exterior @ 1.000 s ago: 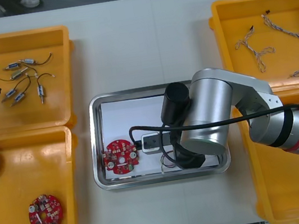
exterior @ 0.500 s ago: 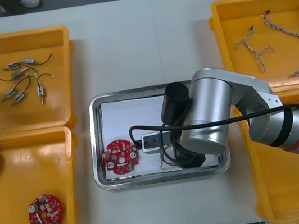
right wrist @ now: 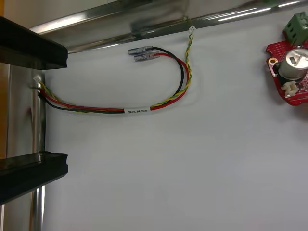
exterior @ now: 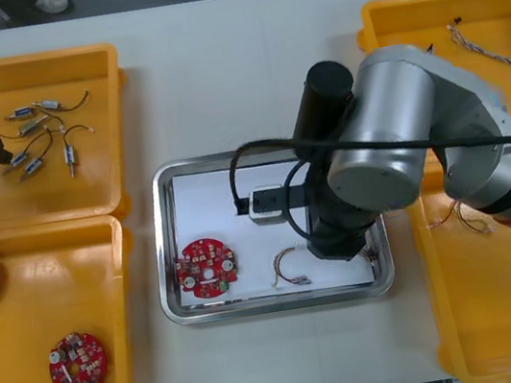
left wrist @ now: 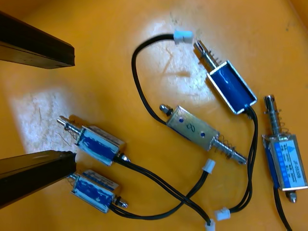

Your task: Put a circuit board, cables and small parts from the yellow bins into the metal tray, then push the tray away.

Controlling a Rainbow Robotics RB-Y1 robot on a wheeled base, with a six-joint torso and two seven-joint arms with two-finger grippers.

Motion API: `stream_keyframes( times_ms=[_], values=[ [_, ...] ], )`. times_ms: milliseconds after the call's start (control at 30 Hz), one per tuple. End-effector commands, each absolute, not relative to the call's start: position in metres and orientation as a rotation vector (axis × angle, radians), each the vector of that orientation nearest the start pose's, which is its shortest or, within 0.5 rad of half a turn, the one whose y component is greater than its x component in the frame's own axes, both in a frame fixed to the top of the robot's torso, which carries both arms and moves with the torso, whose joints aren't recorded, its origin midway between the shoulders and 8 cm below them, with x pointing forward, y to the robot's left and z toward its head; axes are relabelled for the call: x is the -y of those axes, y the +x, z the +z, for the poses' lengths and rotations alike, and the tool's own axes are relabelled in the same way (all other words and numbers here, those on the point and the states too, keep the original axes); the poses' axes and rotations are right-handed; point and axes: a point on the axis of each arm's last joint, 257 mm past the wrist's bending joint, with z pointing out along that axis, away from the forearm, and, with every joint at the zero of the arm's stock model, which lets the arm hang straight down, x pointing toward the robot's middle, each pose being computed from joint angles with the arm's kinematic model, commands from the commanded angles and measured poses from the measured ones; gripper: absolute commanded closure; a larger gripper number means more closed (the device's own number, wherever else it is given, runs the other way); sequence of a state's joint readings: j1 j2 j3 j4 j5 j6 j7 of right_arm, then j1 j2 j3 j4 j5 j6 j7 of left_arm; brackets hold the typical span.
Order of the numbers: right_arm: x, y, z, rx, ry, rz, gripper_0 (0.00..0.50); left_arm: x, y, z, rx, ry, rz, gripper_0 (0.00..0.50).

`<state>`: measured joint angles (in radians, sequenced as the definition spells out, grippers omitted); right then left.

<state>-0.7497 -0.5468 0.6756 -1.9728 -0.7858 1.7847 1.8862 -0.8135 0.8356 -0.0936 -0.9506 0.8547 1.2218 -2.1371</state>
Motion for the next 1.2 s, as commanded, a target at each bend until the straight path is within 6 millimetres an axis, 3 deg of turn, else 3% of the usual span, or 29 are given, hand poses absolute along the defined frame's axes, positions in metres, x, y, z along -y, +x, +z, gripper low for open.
stream_keyframes(
  times_ms=[33, 200, 467, 667, 1200],
  values=[
    [0.076, 0.405, -0.189, -2.175, -1.716, -0.106, 0.0, -0.413, 0.618, -0.154, -2.386, 0.662, 0.191, 0.0],
    [0.093, 0.407, -0.174, -2.304, -1.561, -0.095, 0.0, -0.409, 0.619, -0.158, -2.388, 0.675, 0.2, 0.0],
    [0.102, 0.425, -0.136, -2.401, -1.207, 0.035, 0.0, -0.407, 0.619, -0.162, -2.394, 0.68, 0.207, 0.0],
    [0.133, 0.446, -0.109, -2.477, -0.865, 0.084, 0.0, -0.409, 0.619, -0.165, -2.401, 0.673, 0.221, 0.0],
    [0.224, 0.464, -0.089, -2.568, -0.162, 0.131, 0.0, -0.414, 0.625, -0.17, -2.399, 0.638, 0.251, 0.0]
  ],
)
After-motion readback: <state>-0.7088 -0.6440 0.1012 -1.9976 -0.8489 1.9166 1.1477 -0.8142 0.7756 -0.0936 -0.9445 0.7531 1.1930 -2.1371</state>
